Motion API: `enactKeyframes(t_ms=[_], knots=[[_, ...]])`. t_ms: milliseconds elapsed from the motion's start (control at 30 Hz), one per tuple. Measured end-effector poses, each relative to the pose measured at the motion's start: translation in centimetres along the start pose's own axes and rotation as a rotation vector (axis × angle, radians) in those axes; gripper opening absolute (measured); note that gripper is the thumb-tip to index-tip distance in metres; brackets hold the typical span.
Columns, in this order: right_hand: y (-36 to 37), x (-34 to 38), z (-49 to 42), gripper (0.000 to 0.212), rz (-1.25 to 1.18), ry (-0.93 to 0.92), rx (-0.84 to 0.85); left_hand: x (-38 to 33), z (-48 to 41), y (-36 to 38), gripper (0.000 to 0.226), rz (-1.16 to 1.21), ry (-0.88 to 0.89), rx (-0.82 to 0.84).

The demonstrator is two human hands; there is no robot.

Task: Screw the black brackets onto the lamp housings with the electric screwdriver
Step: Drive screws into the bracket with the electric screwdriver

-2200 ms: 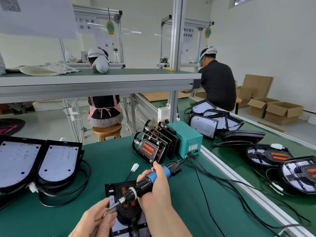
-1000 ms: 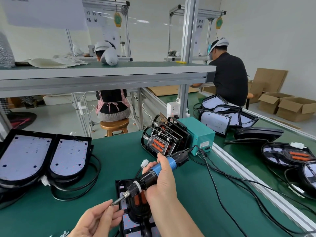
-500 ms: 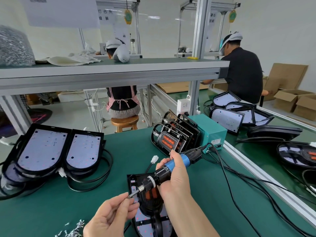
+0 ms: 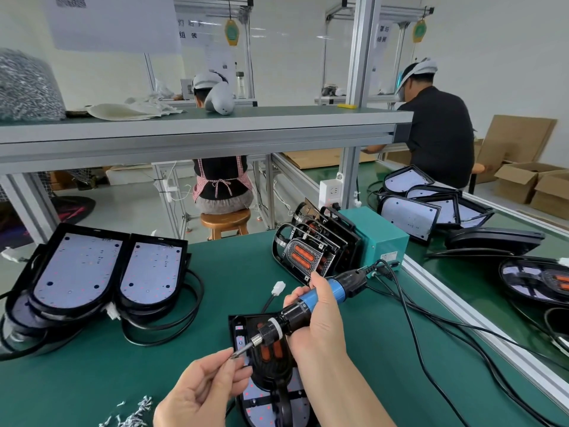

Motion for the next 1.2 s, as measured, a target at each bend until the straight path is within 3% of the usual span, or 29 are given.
enactKeyframes(t_ms=[333, 667, 1033, 1200], knots=[[-0.5, 0.1, -0.1, 0.028, 0.073, 0.017, -0.037, -0.5, 0.3, -0.1, 0.033, -0.154, 0.180, -0.019], [-0.9, 0.1, 0.0, 0.026, 0.107, 0.061, -0.058, 0.3, 0.8, 0.5, 0.021, 0.086, -0.066, 0.029], [-1.3, 0.0, 0.0, 0.025, 0.114, 0.052, -0.068, -0.1, 0.6, 0.7, 0.022, 0.097, -0.026, 0.054], [-1.3, 0.2, -0.2, 0.027, 0.118, 0.040, -0.061, -0.3, 0.8, 0.9, 0.036, 0.119, -0.043, 0.063]])
Point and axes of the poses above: each hand's wrist, its own z-axis away from the middle knuckle, its own y-axis out of the palm, x = y × z, the point moved 5 cm from there along -z, towards the middle knuckle, and after that the axes turned 8 degrees about -z, right-handed, at the moved point
